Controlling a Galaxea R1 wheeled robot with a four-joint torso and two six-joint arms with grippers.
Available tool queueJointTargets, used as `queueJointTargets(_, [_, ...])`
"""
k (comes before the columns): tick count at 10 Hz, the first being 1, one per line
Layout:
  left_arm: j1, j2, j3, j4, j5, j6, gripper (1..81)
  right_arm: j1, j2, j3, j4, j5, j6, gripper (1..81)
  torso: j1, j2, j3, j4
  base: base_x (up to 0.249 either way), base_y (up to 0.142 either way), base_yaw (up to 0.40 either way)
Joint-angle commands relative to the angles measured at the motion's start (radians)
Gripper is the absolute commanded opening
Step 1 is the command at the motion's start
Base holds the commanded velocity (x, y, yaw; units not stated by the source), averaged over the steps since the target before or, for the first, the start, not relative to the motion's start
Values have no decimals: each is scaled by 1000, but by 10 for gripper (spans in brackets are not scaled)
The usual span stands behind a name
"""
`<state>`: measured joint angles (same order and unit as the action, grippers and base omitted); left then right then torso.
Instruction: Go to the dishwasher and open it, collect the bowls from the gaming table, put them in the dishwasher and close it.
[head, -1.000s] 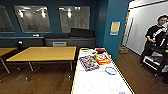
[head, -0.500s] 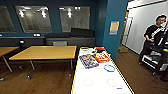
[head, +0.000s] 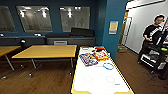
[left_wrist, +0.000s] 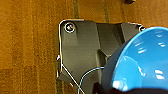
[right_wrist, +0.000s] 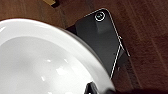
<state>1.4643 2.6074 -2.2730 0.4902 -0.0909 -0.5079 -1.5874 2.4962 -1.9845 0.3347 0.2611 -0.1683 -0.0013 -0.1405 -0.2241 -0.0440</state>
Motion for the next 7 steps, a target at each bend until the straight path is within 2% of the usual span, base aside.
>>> queueJointTargets(1, [-44,-19,-7,13,34,5,10,34,-18,-26,-23,-59,-4,10,1,0,0,0,-121,0,0])
queueJointTargets(2, [-43,-10,-19,24,34,5,10,34,0,-54,-23,-59,-4,10,1,0,0,0,-121,0,0])
queueJointTargets(7, [-37,16,-65,25,33,5,10,31,48,-115,-25,-80,-4,10,1,0,0,0,-126,0,0])
